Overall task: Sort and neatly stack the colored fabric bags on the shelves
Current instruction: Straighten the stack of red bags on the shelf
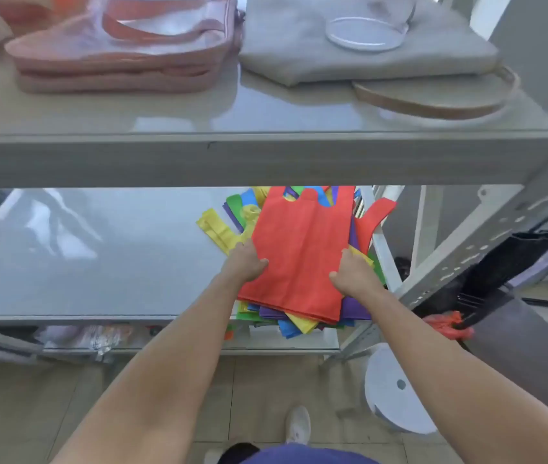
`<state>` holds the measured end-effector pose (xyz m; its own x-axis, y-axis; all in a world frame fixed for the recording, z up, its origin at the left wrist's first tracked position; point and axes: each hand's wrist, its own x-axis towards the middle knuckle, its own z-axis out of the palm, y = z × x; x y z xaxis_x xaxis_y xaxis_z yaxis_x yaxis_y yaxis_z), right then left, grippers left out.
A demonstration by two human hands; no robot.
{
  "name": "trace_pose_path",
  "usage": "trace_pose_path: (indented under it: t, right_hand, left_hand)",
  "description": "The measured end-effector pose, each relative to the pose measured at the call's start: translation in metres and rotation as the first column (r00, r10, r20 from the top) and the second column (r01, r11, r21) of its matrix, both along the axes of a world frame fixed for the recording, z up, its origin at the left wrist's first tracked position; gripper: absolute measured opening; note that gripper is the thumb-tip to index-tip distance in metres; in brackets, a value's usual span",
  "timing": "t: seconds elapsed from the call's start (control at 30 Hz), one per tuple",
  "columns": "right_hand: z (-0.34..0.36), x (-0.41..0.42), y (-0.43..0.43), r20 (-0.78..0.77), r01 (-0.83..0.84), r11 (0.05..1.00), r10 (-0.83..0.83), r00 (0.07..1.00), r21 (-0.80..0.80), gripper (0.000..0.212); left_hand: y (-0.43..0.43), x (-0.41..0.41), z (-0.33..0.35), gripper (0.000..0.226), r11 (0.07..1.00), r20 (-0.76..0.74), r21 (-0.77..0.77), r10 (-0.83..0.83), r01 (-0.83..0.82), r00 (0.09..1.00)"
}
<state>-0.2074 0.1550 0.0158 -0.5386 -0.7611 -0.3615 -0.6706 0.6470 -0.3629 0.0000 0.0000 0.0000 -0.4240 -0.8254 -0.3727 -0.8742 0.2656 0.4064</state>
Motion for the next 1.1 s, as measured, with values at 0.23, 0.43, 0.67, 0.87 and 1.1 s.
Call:
trace_pose_path:
  t: [0.23, 0.43, 0.67, 0.87, 1.1]
  right_hand:
    - [-0.018, -0.016, -0.016, 0.226, 0.245, 0.969, -0.233, 0.946, -0.023, 0.04]
    - [-0.028, -0.017, -0.019, 0.281, 0.337, 0.931, -0.29, 0.915, -0.137, 0.028]
    - [-0.025, -0.013, -0.022, 0.436, 0.447, 0.867, -0.323, 0.84, -0.22, 0.04]
    - [-0.036, -0.013, -0.011, 0.373, 0.343, 0.923, -0.261, 0.89, -0.173, 0.03]
    - [-0.041, -0.01, 0.005, 0.653, 0.509, 0.855, -0.329, 0.683, -0.101, 0.02]
  left_hand:
    - [-0.014, 0.003, -0.013, 0.077, 0.976, -0.052, 0.09, 0.204, -0.199, 0.978]
    - [-0.024, 0.0, -0.018, 0.063, 0.944, -0.235, 0.219, 0.298, -0.248, 0.925]
    - [-0.009, 0.009, 0.003, 0.04, 0.737, -0.417, 0.676, 0.401, -0.016, 0.816]
    - [0.008, 0.027, -0.004, 0.036, 0.51, -0.359, 0.86, 0.584, 0.014, 0.728]
    - [0.017, 0.032, -0.018, 0.046, 0.6, -0.359, 0.771, 0.686, -0.213, 0.633]
